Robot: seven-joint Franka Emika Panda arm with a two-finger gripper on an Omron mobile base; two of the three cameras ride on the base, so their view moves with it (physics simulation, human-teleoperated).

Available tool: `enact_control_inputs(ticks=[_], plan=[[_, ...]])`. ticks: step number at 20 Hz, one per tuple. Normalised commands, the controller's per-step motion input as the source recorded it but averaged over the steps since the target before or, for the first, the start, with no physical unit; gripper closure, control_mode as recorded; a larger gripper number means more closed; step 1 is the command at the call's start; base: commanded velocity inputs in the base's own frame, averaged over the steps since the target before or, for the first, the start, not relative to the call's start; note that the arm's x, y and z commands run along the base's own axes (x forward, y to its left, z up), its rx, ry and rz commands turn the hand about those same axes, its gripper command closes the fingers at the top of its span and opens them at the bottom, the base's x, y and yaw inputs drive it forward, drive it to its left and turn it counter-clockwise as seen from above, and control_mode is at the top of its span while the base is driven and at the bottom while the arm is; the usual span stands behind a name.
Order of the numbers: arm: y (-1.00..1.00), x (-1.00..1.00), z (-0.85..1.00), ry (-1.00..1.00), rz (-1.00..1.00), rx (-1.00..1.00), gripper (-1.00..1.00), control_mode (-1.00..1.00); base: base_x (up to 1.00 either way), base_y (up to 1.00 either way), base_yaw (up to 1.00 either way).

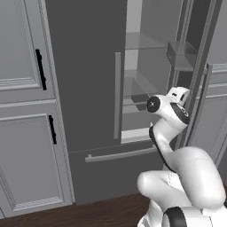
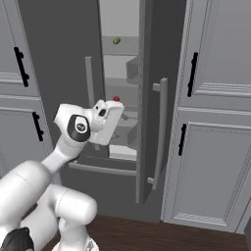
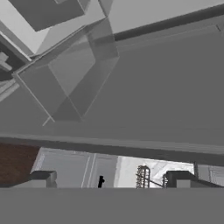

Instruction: Take the strawberry from the fridge and place it on top of the pancake, located on the dining counter.

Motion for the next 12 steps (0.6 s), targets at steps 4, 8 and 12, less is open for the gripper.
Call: enact_control_inputs(ticks=[4,8,12], plan=[[-0.38,0.81,-0.14,0.26,-0.07,-0.04,-1.0,-1.0,0.0,0.0,0.0],[-0.2,0.49,-0.06,0.18,-0.02,-0.05,-1.0,-1.0,0.0,0.0,0.0],[-0.38,0.07,-0.37,0.06,-0.01,-0.01,-1.0,-1.0,0.0,0.0,0.0]])
